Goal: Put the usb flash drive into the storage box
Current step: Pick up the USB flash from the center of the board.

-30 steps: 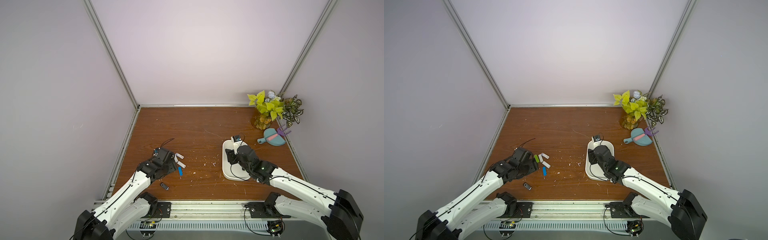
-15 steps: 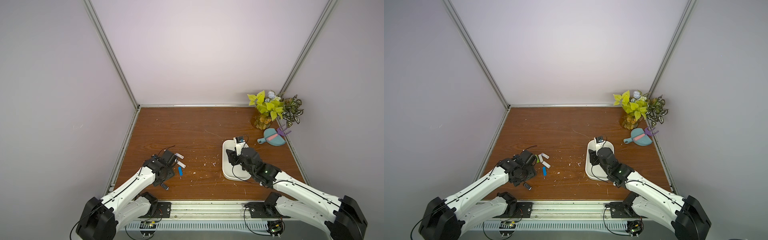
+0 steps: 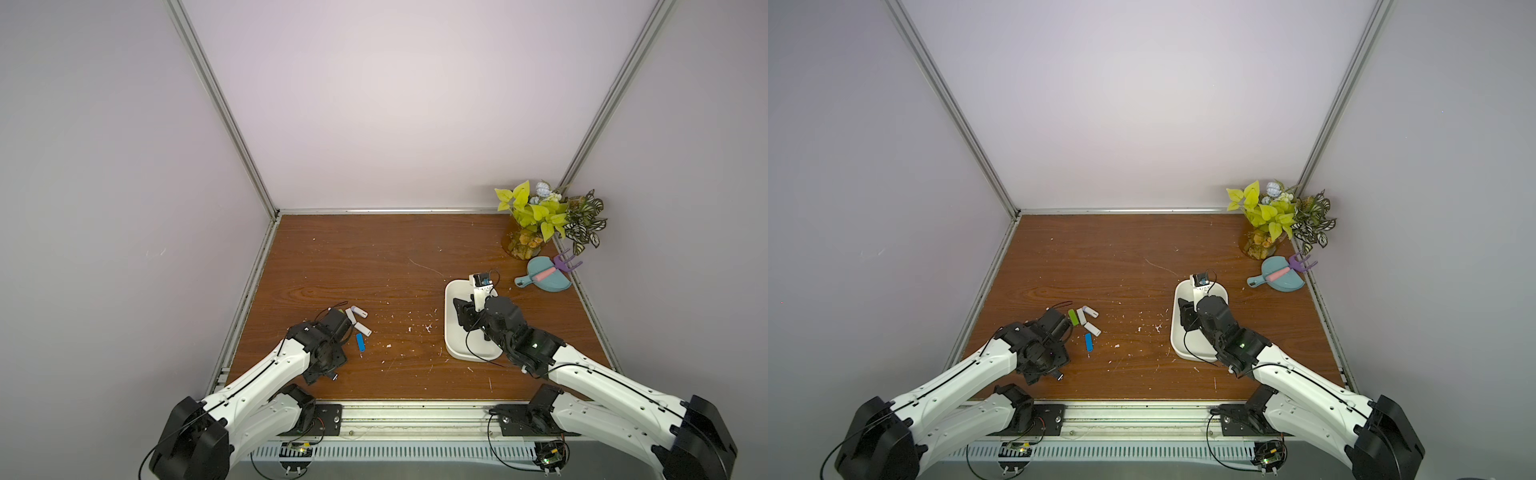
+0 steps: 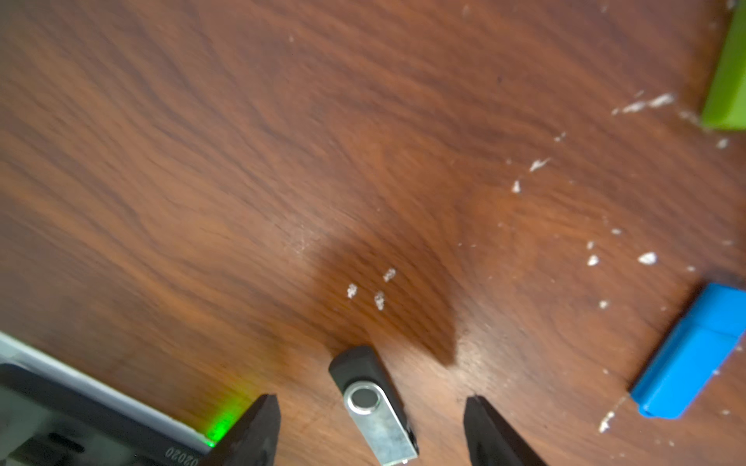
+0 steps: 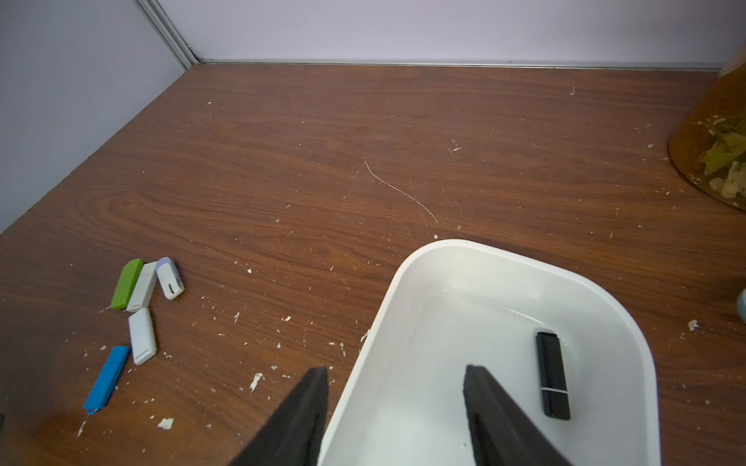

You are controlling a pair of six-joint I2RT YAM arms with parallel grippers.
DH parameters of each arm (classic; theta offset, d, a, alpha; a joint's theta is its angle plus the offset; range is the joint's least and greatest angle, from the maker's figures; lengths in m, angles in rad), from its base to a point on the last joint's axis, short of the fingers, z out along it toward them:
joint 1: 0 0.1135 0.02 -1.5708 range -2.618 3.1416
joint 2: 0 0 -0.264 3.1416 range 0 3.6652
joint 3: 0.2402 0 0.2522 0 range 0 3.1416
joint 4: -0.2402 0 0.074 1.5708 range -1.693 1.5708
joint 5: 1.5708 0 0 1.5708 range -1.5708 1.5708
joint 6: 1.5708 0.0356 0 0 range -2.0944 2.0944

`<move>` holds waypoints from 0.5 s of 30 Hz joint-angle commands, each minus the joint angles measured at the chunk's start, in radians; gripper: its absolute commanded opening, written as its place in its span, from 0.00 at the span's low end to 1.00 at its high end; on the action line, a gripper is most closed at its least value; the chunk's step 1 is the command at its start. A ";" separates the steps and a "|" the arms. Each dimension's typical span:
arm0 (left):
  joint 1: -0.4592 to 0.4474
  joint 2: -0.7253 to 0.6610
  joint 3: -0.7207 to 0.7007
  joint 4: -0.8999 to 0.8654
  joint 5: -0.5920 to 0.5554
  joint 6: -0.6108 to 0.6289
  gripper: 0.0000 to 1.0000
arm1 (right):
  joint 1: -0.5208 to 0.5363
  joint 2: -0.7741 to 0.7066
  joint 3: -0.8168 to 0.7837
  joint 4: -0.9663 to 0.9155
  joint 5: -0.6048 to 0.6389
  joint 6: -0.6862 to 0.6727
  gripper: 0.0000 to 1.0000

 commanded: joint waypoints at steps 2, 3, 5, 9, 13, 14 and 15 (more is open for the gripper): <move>-0.027 0.013 -0.022 -0.024 0.007 -0.038 0.65 | -0.004 -0.034 0.000 0.017 0.040 0.010 0.60; -0.028 0.011 -0.022 -0.023 0.004 -0.039 0.64 | -0.006 -0.041 -0.001 0.014 0.045 0.009 0.60; -0.028 0.004 -0.021 -0.022 0.002 -0.042 0.60 | -0.005 -0.052 -0.005 0.015 0.050 0.009 0.60; -0.027 0.011 -0.019 -0.015 -0.003 -0.036 0.52 | -0.005 -0.056 -0.005 0.010 0.061 0.010 0.60; -0.028 0.046 -0.030 0.033 0.004 -0.024 0.46 | -0.005 -0.051 -0.003 0.010 0.055 0.010 0.60; -0.027 0.053 -0.033 0.045 0.004 -0.021 0.45 | -0.005 -0.050 -0.005 0.010 0.056 0.010 0.59; -0.027 0.060 -0.036 0.056 0.005 -0.020 0.43 | -0.005 -0.048 -0.003 0.010 0.057 0.009 0.59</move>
